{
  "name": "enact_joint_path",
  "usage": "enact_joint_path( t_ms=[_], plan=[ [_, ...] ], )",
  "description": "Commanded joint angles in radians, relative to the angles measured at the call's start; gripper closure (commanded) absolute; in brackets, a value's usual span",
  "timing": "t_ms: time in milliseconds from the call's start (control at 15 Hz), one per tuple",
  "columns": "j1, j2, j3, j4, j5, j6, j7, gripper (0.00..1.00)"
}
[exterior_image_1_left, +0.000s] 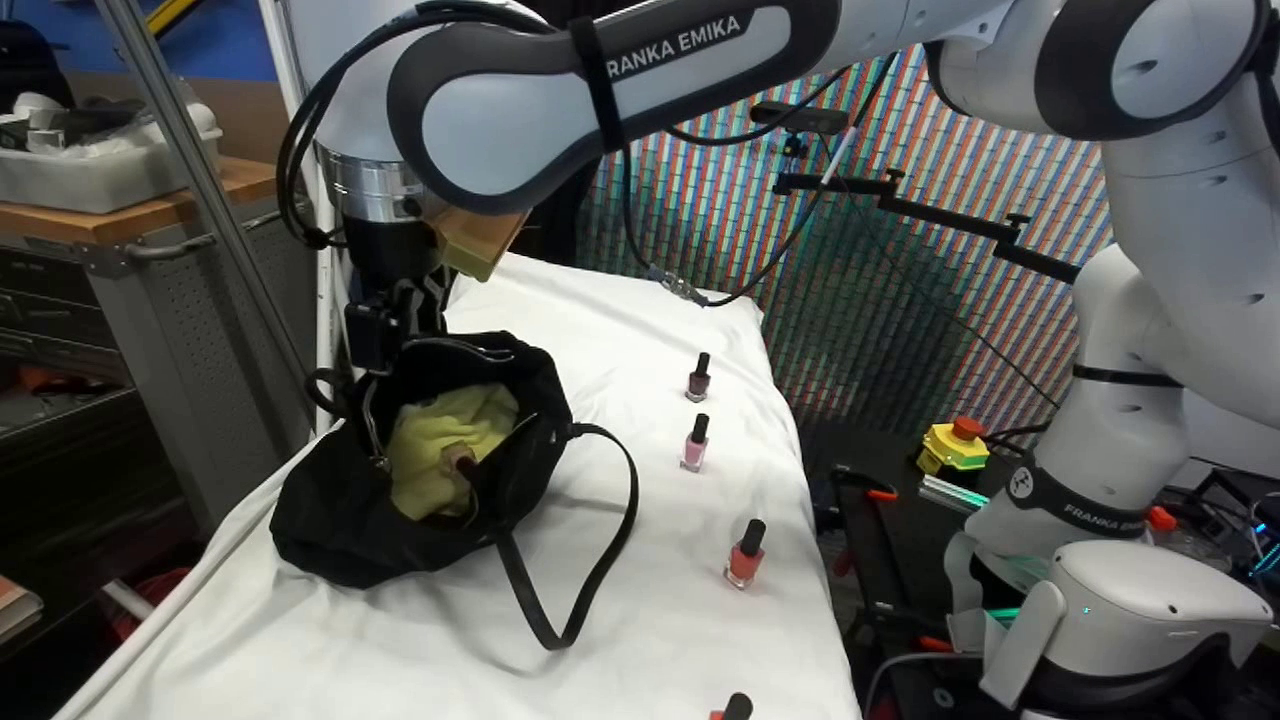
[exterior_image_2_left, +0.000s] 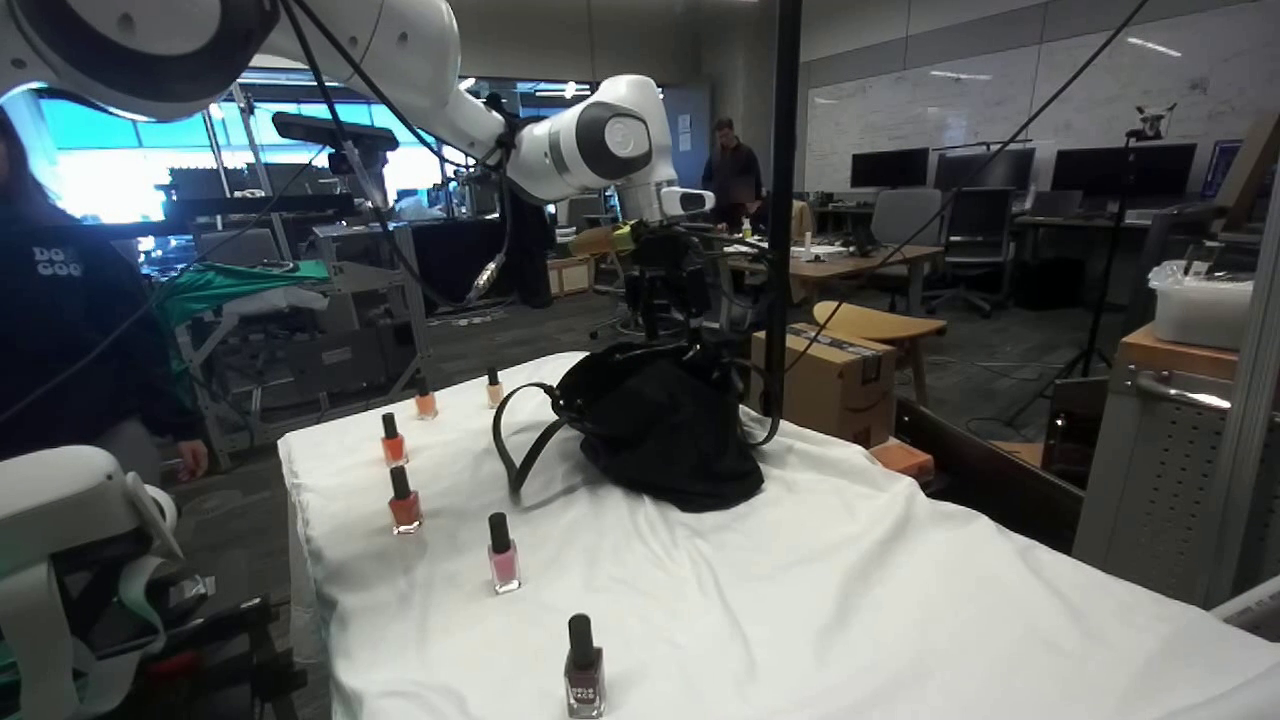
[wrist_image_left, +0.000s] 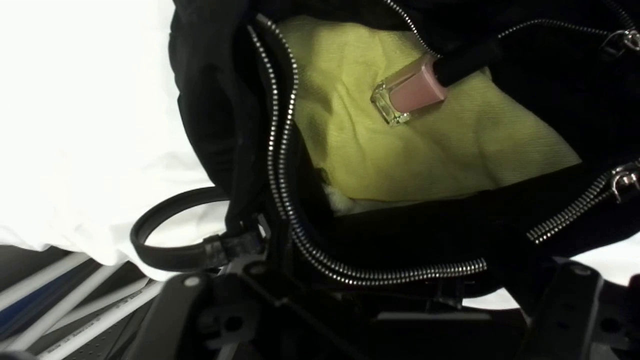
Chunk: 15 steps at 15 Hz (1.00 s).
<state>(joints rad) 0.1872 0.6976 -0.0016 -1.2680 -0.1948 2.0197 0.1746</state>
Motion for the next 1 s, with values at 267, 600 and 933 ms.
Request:
enact_joint_path(
  t_ms=[267,600,933],
  plan=[
    [0.011,-0.27,-0.018,-0.265,0.012,0.015,0.205,0.0],
    [-0.012,-0.427,-0.045,-0.495,0.015,0.043,0.413,0.0],
    [-0.068,-0.55,-0.067,-0.713,0.021,0.081,0.576,0.0]
  ],
)
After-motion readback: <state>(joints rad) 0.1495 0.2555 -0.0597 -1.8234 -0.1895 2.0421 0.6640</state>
